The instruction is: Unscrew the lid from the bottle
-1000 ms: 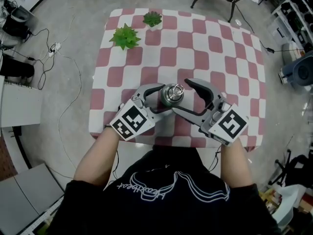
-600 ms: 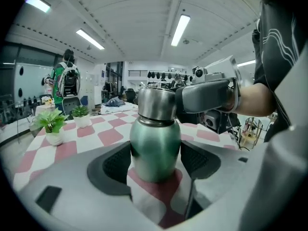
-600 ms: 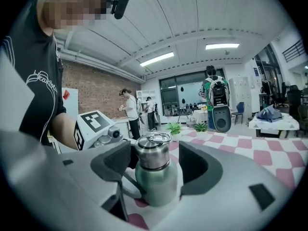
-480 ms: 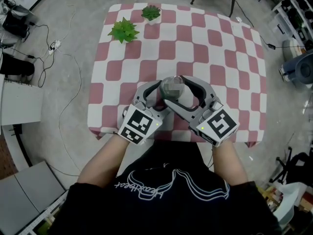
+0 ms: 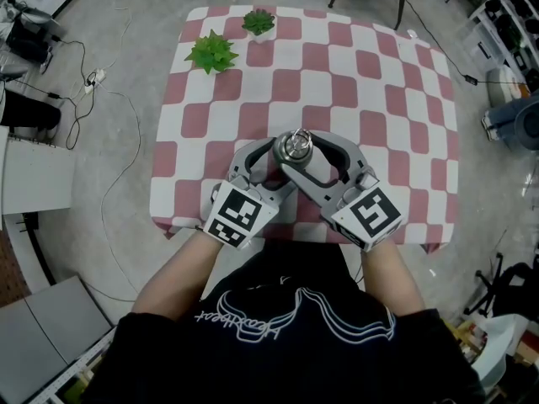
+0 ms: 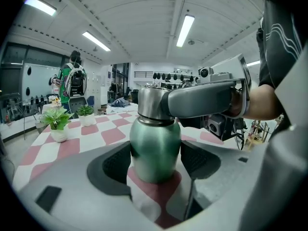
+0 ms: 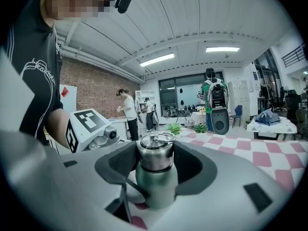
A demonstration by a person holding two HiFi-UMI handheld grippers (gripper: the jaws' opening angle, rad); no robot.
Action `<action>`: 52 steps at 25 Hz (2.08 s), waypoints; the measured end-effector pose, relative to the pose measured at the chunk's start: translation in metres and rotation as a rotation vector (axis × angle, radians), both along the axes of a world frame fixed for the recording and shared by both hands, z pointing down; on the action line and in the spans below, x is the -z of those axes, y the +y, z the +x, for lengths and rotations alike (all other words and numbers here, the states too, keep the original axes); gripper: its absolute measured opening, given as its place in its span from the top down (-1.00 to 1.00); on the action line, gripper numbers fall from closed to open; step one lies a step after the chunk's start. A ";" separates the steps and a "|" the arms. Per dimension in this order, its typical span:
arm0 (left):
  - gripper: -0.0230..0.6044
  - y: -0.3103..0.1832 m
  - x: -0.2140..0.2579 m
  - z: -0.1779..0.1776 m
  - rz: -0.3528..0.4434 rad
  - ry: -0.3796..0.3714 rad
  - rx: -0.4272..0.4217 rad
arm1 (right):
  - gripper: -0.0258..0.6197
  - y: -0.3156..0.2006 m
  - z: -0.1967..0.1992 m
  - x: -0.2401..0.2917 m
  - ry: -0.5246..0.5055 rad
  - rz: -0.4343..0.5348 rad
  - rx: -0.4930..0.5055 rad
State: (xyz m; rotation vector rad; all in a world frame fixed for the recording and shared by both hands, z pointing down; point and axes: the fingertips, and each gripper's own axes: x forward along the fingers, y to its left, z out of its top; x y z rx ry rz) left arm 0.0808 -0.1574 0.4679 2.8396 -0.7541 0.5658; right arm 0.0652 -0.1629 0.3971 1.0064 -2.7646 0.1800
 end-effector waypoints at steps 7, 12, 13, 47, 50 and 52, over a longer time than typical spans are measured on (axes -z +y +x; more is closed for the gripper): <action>-0.09 0.000 -0.001 0.001 0.005 0.006 -0.032 | 0.18 0.000 0.001 -0.001 -0.011 -0.019 0.020; -0.09 0.000 -0.001 0.001 -0.005 -0.003 -0.081 | 0.17 0.000 0.000 -0.001 -0.001 -0.016 0.076; -0.09 0.000 -0.001 0.001 -0.008 -0.005 -0.095 | 0.17 0.000 0.000 -0.001 0.001 -0.019 0.086; -0.09 0.004 -0.007 -0.005 -0.051 -0.129 -0.532 | 0.17 0.005 -0.007 -0.002 0.206 -0.064 0.443; -0.09 0.002 -0.003 -0.010 -0.049 -0.117 -0.517 | 0.17 0.003 -0.005 0.007 0.158 -0.060 0.405; -0.09 0.001 0.003 -0.016 -0.049 -0.106 -0.494 | 0.17 0.002 -0.002 0.013 0.126 -0.055 0.375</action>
